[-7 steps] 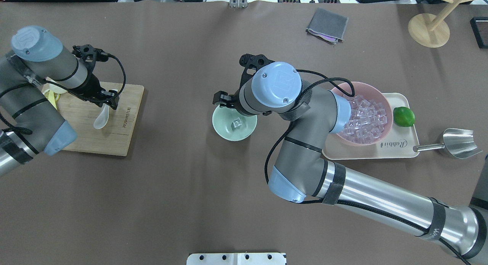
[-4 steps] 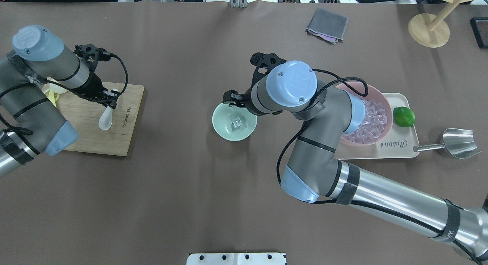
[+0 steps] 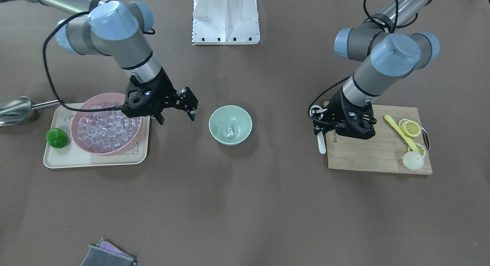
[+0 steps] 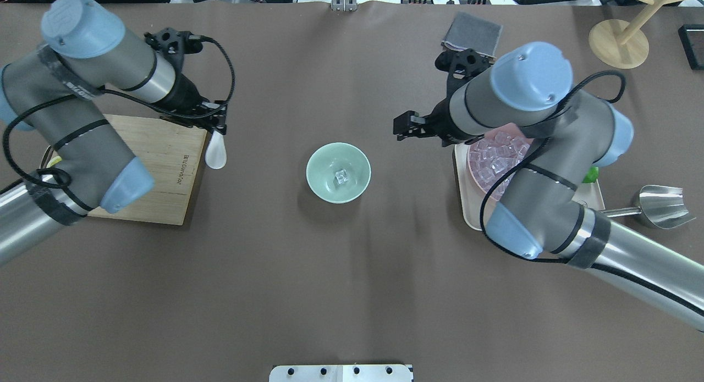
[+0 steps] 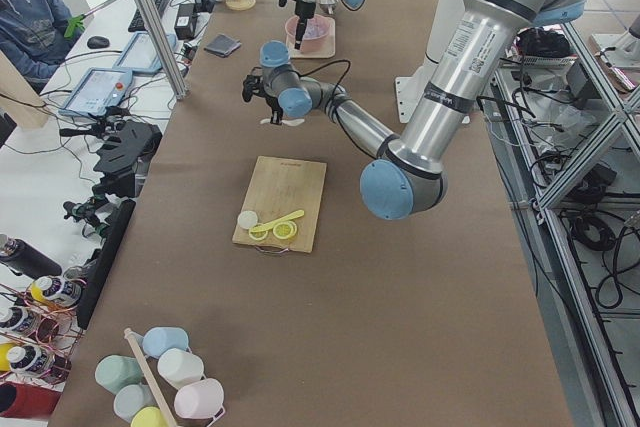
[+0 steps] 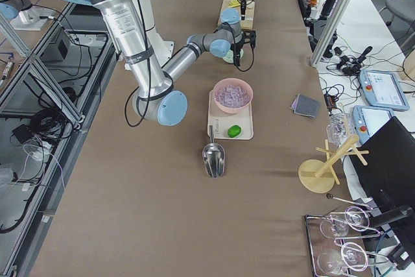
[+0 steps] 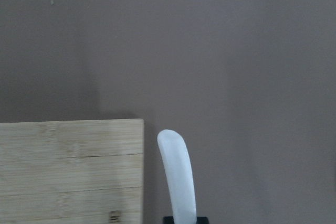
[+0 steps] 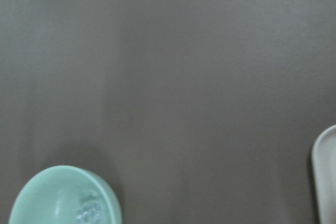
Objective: Put spoon and ice into bowl
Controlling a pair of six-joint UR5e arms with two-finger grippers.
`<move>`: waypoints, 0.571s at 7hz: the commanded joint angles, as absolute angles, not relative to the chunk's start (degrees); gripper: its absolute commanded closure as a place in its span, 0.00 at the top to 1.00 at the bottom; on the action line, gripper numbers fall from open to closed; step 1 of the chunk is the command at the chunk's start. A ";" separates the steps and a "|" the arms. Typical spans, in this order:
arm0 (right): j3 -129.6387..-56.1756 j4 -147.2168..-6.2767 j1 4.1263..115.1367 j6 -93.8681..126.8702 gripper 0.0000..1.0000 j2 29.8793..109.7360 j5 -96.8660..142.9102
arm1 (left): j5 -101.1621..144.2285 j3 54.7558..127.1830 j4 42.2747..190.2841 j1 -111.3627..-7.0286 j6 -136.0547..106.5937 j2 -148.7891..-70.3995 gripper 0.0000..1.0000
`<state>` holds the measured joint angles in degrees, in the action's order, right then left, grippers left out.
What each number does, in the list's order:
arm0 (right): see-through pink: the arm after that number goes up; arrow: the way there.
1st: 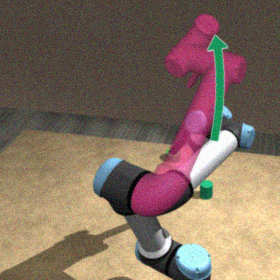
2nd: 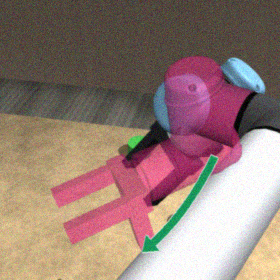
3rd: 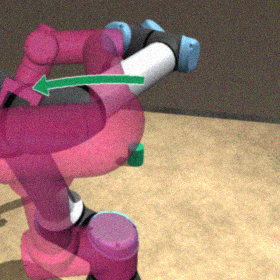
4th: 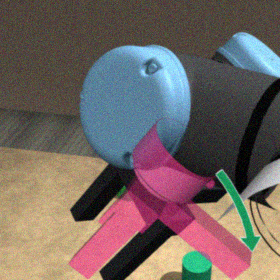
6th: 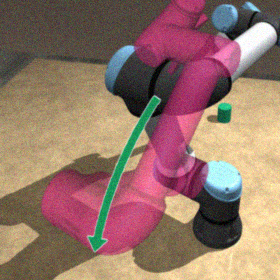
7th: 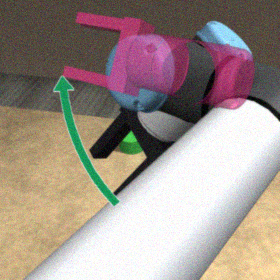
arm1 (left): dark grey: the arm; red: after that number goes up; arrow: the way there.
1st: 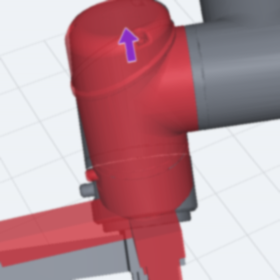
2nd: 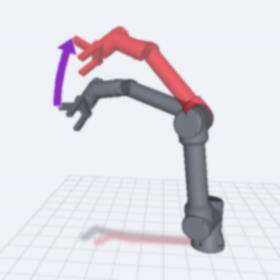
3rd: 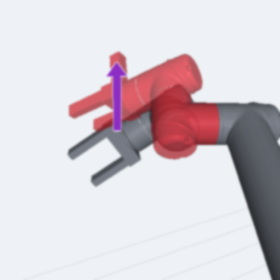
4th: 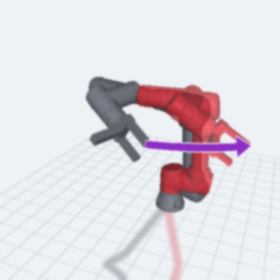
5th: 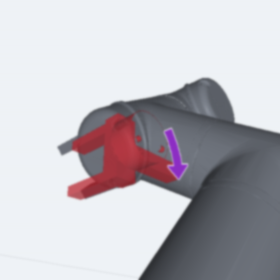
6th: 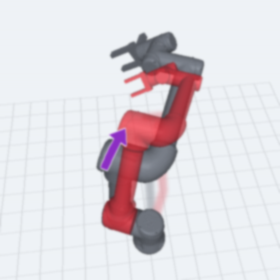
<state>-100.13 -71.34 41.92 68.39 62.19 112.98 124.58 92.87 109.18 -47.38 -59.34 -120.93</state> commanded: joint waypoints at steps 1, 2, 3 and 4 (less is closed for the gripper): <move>-100.72 -71.54 49.10 58.50 1.00 67.48 119.86 | 120.62 86.27 109.25 -41.25 -70.71 -133.35 0.00; -100.64 -71.37 50.78 55.66 1.00 69.15 121.36 | 115.80 82.65 109.94 -38.52 -72.23 -136.64 0.00; -100.63 -71.37 51.32 54.50 1.00 69.78 121.55 | 115.06 82.44 110.39 -37.19 -72.25 -137.28 0.00; -100.72 -71.11 51.68 54.49 1.00 70.57 121.55 | 112.44 83.05 110.56 -36.31 -71.99 -136.68 0.99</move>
<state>-100.66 -71.32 50.92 55.38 69.49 121.20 115.29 83.21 110.22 -37.79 -71.81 -136.32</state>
